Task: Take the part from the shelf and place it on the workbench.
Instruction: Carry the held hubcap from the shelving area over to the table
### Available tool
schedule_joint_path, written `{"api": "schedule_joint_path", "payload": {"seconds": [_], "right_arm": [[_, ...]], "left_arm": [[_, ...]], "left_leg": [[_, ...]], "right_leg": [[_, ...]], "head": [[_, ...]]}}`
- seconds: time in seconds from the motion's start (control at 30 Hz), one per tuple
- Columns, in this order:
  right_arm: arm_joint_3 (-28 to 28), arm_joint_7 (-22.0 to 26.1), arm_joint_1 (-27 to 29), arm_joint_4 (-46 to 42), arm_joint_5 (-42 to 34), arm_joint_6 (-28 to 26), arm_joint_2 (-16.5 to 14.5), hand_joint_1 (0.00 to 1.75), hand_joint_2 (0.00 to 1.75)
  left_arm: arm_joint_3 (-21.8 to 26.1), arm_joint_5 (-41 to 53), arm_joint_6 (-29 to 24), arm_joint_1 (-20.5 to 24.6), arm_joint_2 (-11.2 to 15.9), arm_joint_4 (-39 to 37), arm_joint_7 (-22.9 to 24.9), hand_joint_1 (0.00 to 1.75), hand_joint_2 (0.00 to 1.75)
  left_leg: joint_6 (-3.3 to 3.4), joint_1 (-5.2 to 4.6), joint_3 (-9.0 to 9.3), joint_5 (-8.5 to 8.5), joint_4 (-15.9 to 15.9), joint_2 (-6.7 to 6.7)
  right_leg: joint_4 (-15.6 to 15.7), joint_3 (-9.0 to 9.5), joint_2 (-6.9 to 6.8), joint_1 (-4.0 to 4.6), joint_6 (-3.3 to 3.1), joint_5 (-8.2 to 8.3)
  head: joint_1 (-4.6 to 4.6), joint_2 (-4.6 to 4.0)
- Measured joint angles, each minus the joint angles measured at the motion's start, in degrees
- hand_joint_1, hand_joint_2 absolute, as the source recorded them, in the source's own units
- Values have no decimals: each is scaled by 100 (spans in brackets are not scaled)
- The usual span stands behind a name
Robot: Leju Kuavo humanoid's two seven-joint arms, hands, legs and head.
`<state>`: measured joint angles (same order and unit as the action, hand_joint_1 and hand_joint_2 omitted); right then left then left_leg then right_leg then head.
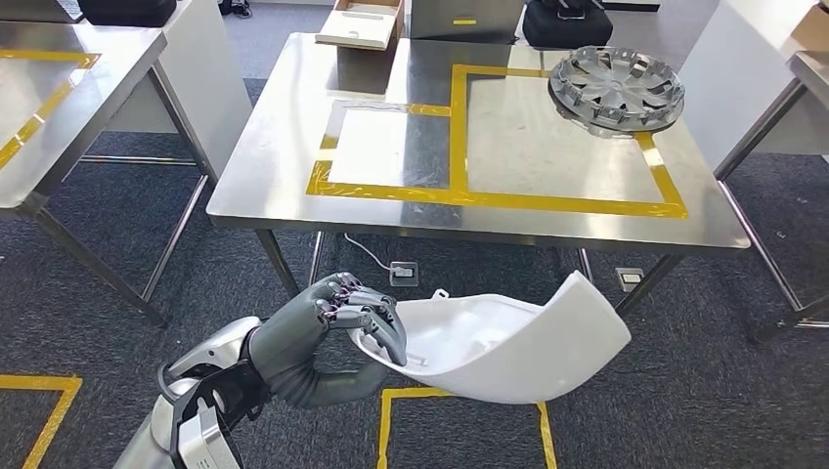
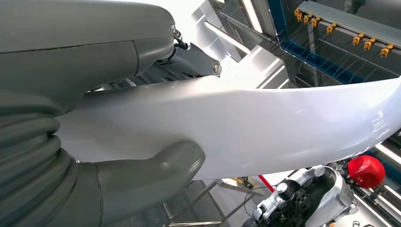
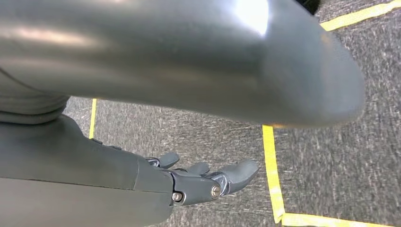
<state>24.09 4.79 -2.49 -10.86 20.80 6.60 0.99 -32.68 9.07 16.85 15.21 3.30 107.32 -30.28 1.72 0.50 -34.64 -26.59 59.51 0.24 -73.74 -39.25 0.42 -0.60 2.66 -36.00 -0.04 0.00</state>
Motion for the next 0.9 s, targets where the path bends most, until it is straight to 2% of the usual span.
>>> {"api": "schedule_joint_path", "payload": {"seconds": [0.03,0.07,0.1,0.13,0.17,0.2,0.23,0.33,0.4,0.5,0.73,0.9], "right_arm": [[0,-13,5,0,3,2,-1,0,0],[0,-28,9,0,6,4,-1,0,0],[0,-43,11,0,9,5,-1,0,0],[1,-55,9,0,14,7,-1,0,0],[1,-64,2,0,18,5,-1,0,0],[2,-69,-5,0,23,4,-2,0,0],[2,-73,-12,0,26,3,-5,0,0],[2,-80,-13,0,42,0,-14,0,0],[2,-78,-13,0,62,-5,-14,0,0],[2,-74,-14,0,102,-8,-16,0,0],[2,-74,-15,0,134,0,-21,0,0],[2,-75,-15,0,133,-2,-21,0,0]], "left_arm": [[0,15,23,-1,-11,2,28,175,175],[0,32,50,-1,-28,5,58,175,175],[0,47,80,-1,-48,13,88,175,175],[0,58,109,0,-68,22,112,175,175],[0,62,132,1,-87,33,125,175,175],[0,64,157,2,-103,42,136,175,175],[0,66,175,3,-115,47,143,175,175],[0,70,222,8,-125,49,165,175,175],[0,72,242,19,-124,46,175,175,175],[0,72,247,38,-114,38,181,175,175],[0,70,244,40,-73,34,175,175,175],[0,71,242,41,-73,36,182,175,175]], "left_leg": [[2,-1,2,-2,1,4],[1,-1,8,-4,1,5],[-3,-1,17,-7,2,5],[-11,-1,29,-12,3,5],[-30,-13,38,-19,7,4],[-55,-23,42,-26,9,3],[-58,-38,41,-43,15,4],[-43,-56,52,-46,3,9],[-93,-51,72,-12,-33,10],[-128,-49,91,7,-72,9],[-178,-44,99,14,-92,9],[-179,-44,99,12,-91,9]], "right_leg": [[-156,-102,-2,-2,2,2],[-89,-94,-5,-3,-3,115],[212,37,-10,-4,-16,320],[646,243,-21,-3,-35,544],[1045,433,-32,11,-61,701],[1337,570,-39,24,-93,798],[1487,634,-40,30,-110,833],[1528,638,-23,33,-145,848],[1527,636,-19,41,-177,850],[1526,635,-18,43,-206,848],[1521,634,-19,47,-225,840],[1521,636,-19,49,-225,839]], "head": [[4,0],[10,0],[15,0],[20,0],[25,0],[27,0],[27,0],[16,0],[10,0],[8,0],[8,0],[8,0]]}}
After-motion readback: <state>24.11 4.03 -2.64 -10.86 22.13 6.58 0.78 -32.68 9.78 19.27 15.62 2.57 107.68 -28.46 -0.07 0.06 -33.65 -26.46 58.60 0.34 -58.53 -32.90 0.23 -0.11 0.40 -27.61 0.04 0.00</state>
